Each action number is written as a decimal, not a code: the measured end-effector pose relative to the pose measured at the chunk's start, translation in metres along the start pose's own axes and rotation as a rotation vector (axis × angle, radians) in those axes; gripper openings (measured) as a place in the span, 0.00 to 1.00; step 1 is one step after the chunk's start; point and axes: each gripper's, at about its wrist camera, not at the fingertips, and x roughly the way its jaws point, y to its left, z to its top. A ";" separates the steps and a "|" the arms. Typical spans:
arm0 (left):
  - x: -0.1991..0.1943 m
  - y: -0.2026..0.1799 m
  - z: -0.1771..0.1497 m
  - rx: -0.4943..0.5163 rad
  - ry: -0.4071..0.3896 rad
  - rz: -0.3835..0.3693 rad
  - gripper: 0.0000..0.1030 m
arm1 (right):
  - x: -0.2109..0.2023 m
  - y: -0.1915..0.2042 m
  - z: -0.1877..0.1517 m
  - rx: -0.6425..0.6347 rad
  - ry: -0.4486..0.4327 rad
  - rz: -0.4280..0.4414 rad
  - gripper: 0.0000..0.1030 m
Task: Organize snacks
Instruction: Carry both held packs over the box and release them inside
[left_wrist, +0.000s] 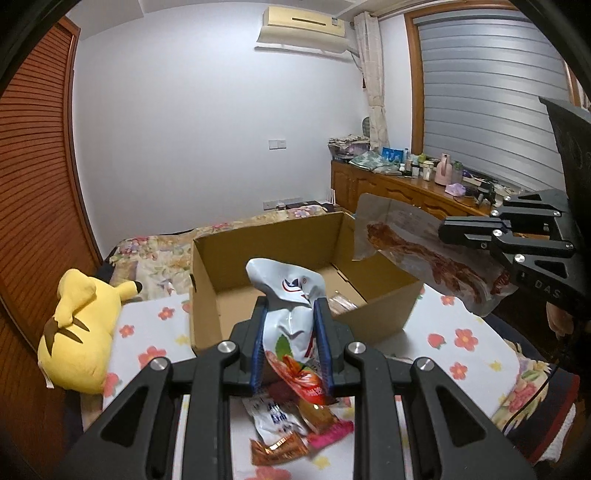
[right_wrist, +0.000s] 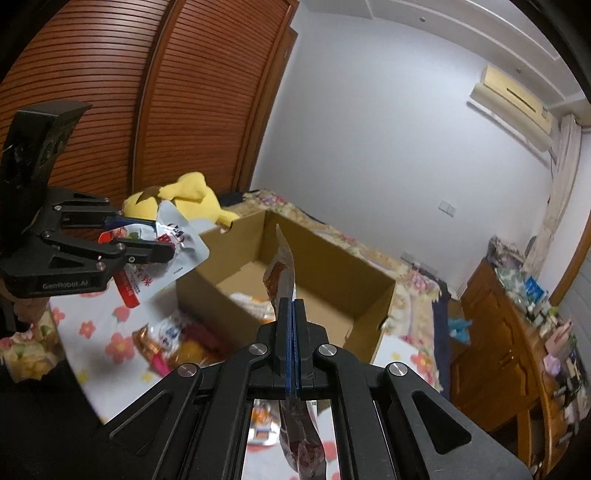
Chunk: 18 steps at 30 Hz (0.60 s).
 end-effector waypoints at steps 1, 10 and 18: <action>0.003 0.003 0.002 -0.002 0.000 0.001 0.21 | 0.006 -0.001 0.005 -0.011 0.000 -0.005 0.00; 0.045 0.028 0.020 -0.011 0.036 0.021 0.21 | 0.060 -0.012 0.029 -0.060 0.038 -0.002 0.00; 0.095 0.042 0.027 -0.007 0.095 0.035 0.21 | 0.114 -0.022 0.025 -0.078 0.117 0.019 0.00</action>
